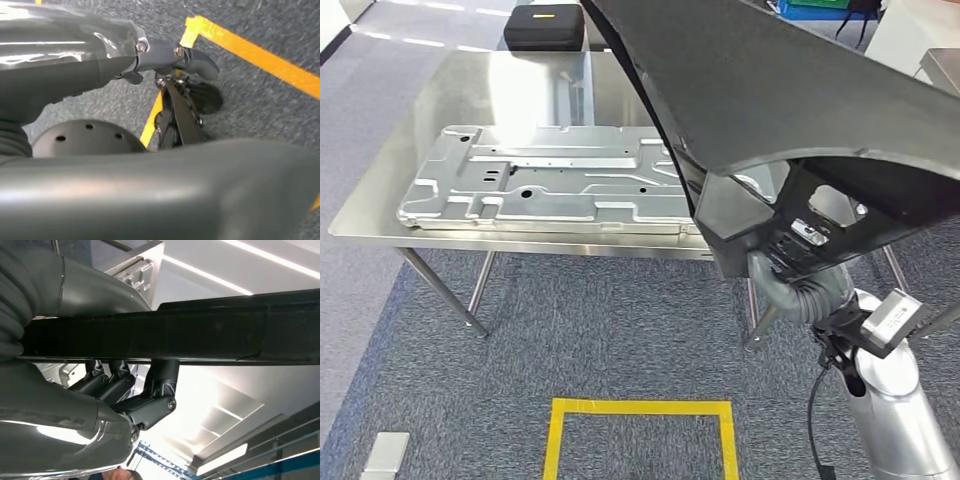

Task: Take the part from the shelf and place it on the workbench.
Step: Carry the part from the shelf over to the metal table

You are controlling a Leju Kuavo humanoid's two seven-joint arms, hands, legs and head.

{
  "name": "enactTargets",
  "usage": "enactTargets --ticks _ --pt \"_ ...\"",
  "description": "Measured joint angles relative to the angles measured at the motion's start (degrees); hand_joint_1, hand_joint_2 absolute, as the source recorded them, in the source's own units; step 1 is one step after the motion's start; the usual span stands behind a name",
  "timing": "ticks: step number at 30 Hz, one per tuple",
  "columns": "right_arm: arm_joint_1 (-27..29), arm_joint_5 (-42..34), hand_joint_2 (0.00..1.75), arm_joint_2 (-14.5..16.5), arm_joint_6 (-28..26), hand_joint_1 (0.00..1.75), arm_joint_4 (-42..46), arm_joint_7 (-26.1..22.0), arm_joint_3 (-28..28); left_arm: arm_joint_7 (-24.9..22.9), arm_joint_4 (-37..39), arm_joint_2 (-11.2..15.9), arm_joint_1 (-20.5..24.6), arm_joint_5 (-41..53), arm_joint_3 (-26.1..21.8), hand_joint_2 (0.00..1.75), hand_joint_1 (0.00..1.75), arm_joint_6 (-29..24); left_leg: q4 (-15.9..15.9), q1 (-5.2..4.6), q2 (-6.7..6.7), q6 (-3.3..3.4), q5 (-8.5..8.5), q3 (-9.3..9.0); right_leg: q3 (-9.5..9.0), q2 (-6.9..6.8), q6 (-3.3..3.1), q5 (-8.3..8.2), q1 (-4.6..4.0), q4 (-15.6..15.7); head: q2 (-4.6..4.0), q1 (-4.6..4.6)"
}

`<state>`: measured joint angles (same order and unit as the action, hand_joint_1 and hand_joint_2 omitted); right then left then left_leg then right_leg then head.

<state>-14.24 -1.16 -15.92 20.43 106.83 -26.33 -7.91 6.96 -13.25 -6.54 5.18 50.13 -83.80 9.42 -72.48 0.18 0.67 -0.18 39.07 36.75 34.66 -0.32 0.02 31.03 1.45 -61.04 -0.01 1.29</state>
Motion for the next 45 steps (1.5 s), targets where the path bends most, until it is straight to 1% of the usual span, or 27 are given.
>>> enactTargets --ticks 1,2,3,5,7,9,10,12,13,15,16,17,18,20,22,24,26,28,31,32,33,34,36,37,42,44,45 --pt "0.06 0.05 1.75 0.07 0.01 1.75 -0.01 -0.01 0.0 0.01 0.0 0.0 -0.04 0.01 0.0 1.75 0.0 0.0 -2.31 0.25 -0.03 -0.31 0.38 1.82 -0.27 0.0 0.08 0.3 0.06 0.0 -0.01 0.02" --pt "0.1 0.09 1.75 0.14 0.02 1.75 -0.01 -0.01 0.0 0.02 0.0 0.0 -0.14 0.01 0.0 1.75 0.0 -0.01 -2.92 0.42 -0.06 -0.51 -0.34 2.85 -0.64 0.01 0.19 0.63 0.14 -0.01 -0.01 0.01" --pt "0.11 0.09 1.75 0.21 0.03 1.75 -0.01 -0.01 0.01 0.02 0.0 0.0 -0.22 0.02 0.01 1.75 0.0 -0.01 -1.51 0.53 -0.09 -0.6 -2.15 2.86 -1.12 0.04 0.32 0.99 0.23 -0.01 -0.01 0.02" --pt "0.1 0.05 1.75 0.29 0.03 1.75 -0.02 -0.01 0.03 0.03 0.0 0.0 -0.28 0.06 0.02 1.75 0.0 -0.02 4.76 0.56 -0.07 -0.58 -7.16 1.05 -2.32 0.07 0.71 1.78 0.42 0.05 -0.01 0.02" --pt "0.04 -0.22 1.75 0.39 0.02 1.75 -0.05 -0.01 0.14 0.04 0.0 0.0 -0.28 0.16 0.04 1.75 0.0 0.01 9.1 0.21 0.06 -0.12 -8.64 -0.15 -2.97 0.18 1.33 2.37 0.48 0.1 -0.01 0.04" --pt "0.07 -0.84 1.75 0.63 0.03 1.75 -0.09 0.14 0.36 0.03 0.0 0.0 -0.51 0.22 0.09 1.75 0.0 0.02 9.9 -0.14 0.15 0.69 -8.0 -0.39 -3.3 0.4 2.12 2.82 0.39 0.31 -0.01 0.05" --pt "0.1 -1.22 1.75 0.73 0.03 1.75 -0.07 0.3 0.57 0.03 0.0 0.0 -0.59 0.21 0.13 1.75 0.0 0.01 10.22 -0.03 0.1 1.15 -8.57 -0.7 -3.53 0.48 2.5 3.12 0.38 0.4 -0.01 0.03" --pt "0.07 -1.57 1.75 0.84 0.05 1.75 -0.04 0.59 1.03 0.09 0.0 0.02 -0.46 0.19 0.27 1.75 0.0 -0.03 10.71 0.17 -0.09 1.83 -8.59 -1.28 -3.27 0.48 2.84 4.32 0.33 -0.9 -0.01 0.01" --pt "0.05 -1.51 1.75 0.85 0.05 1.75 -0.03 0.72 1.2 0.1 0.0 0.03 -0.29 0.19 0.34 1.75 0.0 -0.05 10.93 0.25 -0.18 2.22 -8.53 -1.59 -2.21 0.45 2.9 5.6 0.29 -3.19 -0.01 0.0" --pt "0.13 -1.08 1.75 0.87 0.05 1.75 -0.09 0.91 1.31 0.09 0.0 0.02 -0.13 0.19 0.43 1.75 0.0 -0.09 10.98 0.06 -0.25 2.81 -8.12 -2.04 1.78 0.44 2.83 8.6 0.09 -10.55 -0.01 0.01" --pt "0.22 -0.94 1.75 0.87 0.05 1.75 -0.14 1.02 1.32 0.07 0.0 0.01 -0.13 0.19 0.45 1.75 0.0 -0.09 10.97 -0.05 -0.25 2.99 -7.9 -2.26 3.74 0.43 2.79 9.25 0.01 -13.61 -0.01 0.01" --pt "0.29 -0.86 1.75 0.89 0.05 1.75 -0.18 1.1 1.33 0.06 0.0 0.0 -0.17 0.19 0.47 1.75 0.0 -0.09 10.97 -0.16 -0.23 3.09 -7.65 -2.52 4.99 0.43 2.7 8.84 -0.08 -15.07 0.0 0.01" --pt "0.3 -0.82 1.75 0.89 0.05 1.75 -0.2 1.14 1.34 0.06 0.0 0.0 -0.21 0.19 0.48 1.75 0.0 -0.11 10.97 -0.26 -0.19 3.11 -7.37 -2.87 5.23 0.43 2.54 7.26 -0.18 -14.33 0.0 0.01" --pt "0.27 -0.83 1.75 0.9 0.05 1.75 -0.2 1.15 1.38 0.06 0.0 -0.02 -0.3 0.19 0.48 1.75 0.0 -0.15 10.98 -0.4 -0.11 2.96 -6.66 -3.8 3.1 0.43 1.86 2.42 -0.54 -7.86 0.0 0.01" --pt "0.21 -0.82 1.75 0.93 0.06 1.75 -0.17 1.15 1.42 0.05 0.0 -0.08 -0.23 0.19 0.48 1.75 0.0 -0.16 10.92 -0.56 -0.07 2.59 -6.1 -4.28 0.95 0.41 1.19 -0.14 -1.0 -2.19 0.0 0.0" --pt "0.17 -0.81 1.75 0.98 0.06 1.75 -0.12 1.13 1.46 0.04 0.0 -0.14 -0.14 0.21 0.49 1.75 0.0 -0.15 11.07 -0.56 -0.12 2.13 -5.95 -4.29 0.46 0.48 0.91 0.06 -1.3 -0.77 0.01 -0.01" --pt "0.17 -0.79 1.75 1.08 0.04 1.75 -0.05 1.09 1.51 0.04 0.0 -0.1 -0.11 0.25 0.5 1.75 0.0 -0.14 11.15 -0.62 -0.18 1.56 -5.64 -4.51 0.01 0.5 0.65 0.15 -0.97 -0.16 0.0 0.01" --pt "0.15 -0.74 1.75 1.26 0.01 1.75 -0.02 1.02 1.51 0.05 0.0 -0.07 -0.04 0.28 0.52 1.75 0.0 -0.12 8.81 -0.62 -0.21 0.8 -4.15 -3.6 -0.66 0.31 0.31 0.19 -0.37 0.39 0.0 0.15" --pt "0.3 -0.65 1.75 1.57 -0.02 1.75 -0.02 0.87 1.47 0.06 0.0 -0.07 -0.08 0.3 0.56 1.75 0.0 -0.11 -1.16 0.12 -0.23 -0.27 -0.46 2.08 -1.12 0.08 0.04 0.58 -0.09 0.48 0.01 0.27" --pt "0.4 -0.6 1.75 1.66 -0.04 1.75 -0.03 0.78 1.46 0.06 0.0 -0.07 -0.16 0.3 0.57 1.75 0.0 -0.11 -3.12 0.3 -0.23 -0.47 -0.44 3.51 -1.27 0.08 0.06 0.74 -0.04 0.48 0.01 0.26" --pt "0.47 -0.48 1.75 1.73 -0.11 1.75 -0.03 0.64 1.46 0.06 0.0 -0.07 -0.23 0.31 0.58 1.75 0.0 -0.11 -2.87 0.41 -0.23 -0.58 -1.65 3.85 -1.5 0.13 0.15 0.92 0.02 0.48 0.0 0.26" --pt "0.53 -0.29 1.75 1.81 -0.24 1.75 -0.02 0.54 1.47 0.06 0.0 -0.06 -0.28 0.32 0.6 1.75 0.0 -0.1 -0.46 0.49 -0.24 -0.6 -3.85 3.11 -1.85 0.17 0.28 1.15 0.09 0.48 -0.01 0.26" --pt "0.56 -0.15 1.75 2.02 -0.48 1.75 -0.01 0.44 1.57 0.06 0.0 -0.05 -0.28 0.36 0.64 1.75 0.0 -0.09 6.67 0.44 -0.17 -0.44 -8.09 0.2 -2.53 0.27 0.71 1.67 0.13 0.49 -0.01 0.27" --pt "0.56 -0.36 1.75 2.17 -0.52 1.75 -0.01 0.5 1.66 0.06 0.0 -0.04 -0.25 0.36 0.68 1.75 0.0 -0.08 9.22 0.34 -0.13 -0.26 -9.02 -0.93 -2.7 0.35 1.0 1.86 0.1 0.5 -0.01 0.28" --pt "0.66 -1.8 1.75 2.84 -0.43 1.75 -0.01 0.79 2.45 0.1 -0.01 -0.02 -0.26 0.37 0.84 1.75 0.0 -0.15 11.6 0.13 -0.42 1.35 -8.95 -2.16 -2.92 0.61 2.57 2.41 0.22 0.56 -0.02 0.26" --pt "0.7 -1.4 1.75 3.1 -0.72 1.75 -0.01 0.89 2.69 0.11 -0.01 0.04 -0.2 0.43 0.86 1.75 0.0 -0.17 12.09 0.28 -0.7 2.08 -8.98 -2.59 -0.95 0.52 2.67 4.82 0.21 -3.72 -0.02 0.23" --pt "0.8 -0.85 1.75 3.26 -0.93 1.75 -0.01 0.92 2.73 0.11 0.0 0.06 -0.18 0.47 0.87 1.75 0.0 -0.17 12.13 0.24 -0.77 2.34 -8.86 -2.7 0.96 0.52 2.66 6.42 0.18 -7.34 -0.02 0.23"
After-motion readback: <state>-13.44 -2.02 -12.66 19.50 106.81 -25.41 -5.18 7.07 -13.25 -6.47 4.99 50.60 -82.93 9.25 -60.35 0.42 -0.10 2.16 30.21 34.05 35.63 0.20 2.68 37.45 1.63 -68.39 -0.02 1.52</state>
